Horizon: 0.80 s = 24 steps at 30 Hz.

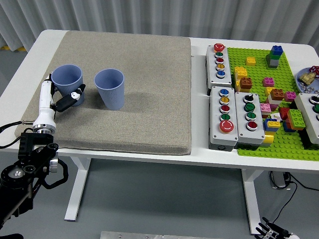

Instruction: Pick cup pour cup place

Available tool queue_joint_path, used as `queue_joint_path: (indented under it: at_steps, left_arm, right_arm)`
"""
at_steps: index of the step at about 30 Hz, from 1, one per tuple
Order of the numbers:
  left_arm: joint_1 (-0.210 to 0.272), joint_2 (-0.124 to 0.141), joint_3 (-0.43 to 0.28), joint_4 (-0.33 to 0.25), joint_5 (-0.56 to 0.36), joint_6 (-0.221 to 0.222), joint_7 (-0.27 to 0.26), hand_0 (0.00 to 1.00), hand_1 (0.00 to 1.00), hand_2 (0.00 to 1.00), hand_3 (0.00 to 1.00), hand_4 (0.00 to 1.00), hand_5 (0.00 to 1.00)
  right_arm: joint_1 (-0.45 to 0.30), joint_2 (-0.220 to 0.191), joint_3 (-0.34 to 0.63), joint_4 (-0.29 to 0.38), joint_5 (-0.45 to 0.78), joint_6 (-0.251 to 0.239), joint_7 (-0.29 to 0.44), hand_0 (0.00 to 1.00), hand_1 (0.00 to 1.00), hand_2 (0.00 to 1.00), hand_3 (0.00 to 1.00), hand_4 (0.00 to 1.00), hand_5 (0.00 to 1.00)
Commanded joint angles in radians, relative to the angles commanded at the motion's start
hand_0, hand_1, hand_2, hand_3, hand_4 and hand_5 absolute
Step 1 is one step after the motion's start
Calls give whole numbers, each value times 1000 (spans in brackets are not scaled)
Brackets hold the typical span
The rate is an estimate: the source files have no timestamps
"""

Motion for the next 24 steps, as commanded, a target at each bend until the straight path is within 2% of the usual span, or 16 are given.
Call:
queue_joint_path:
  at_steps: [1,6,7,12,13,24]
  left_arm:
    - [0,0,-1,0,1,-1,1,615,693,815,717,792,185]
    - [2,-1,-11,-5,21,-19,10,615,693,815,717,792,185]
    - [2,0,-13,-7,27,-22,11,661,733,876,845,855,267]
    - [4,1,-21,-15,39,-34,17,661,733,876,845,855,267]
    - [5,2,-24,-18,41,-40,19,701,772,946,916,901,344]
    - [11,4,-43,-35,49,-56,19,720,801,976,938,905,335]
  right_arm:
    - [0,0,0,0,0,0,0,765,696,726,619,228,155]
    - [0,0,-3,0,4,-2,1,765,696,726,619,228,155]
    - [-1,0,-3,0,3,-2,1,764,696,726,619,227,154]
    - [-3,1,-2,0,1,-3,0,764,696,726,619,227,154]
    - [-3,1,-1,0,-1,-3,0,765,696,726,619,228,154]
    - [-3,2,3,0,-4,-3,-1,764,697,726,619,229,153]
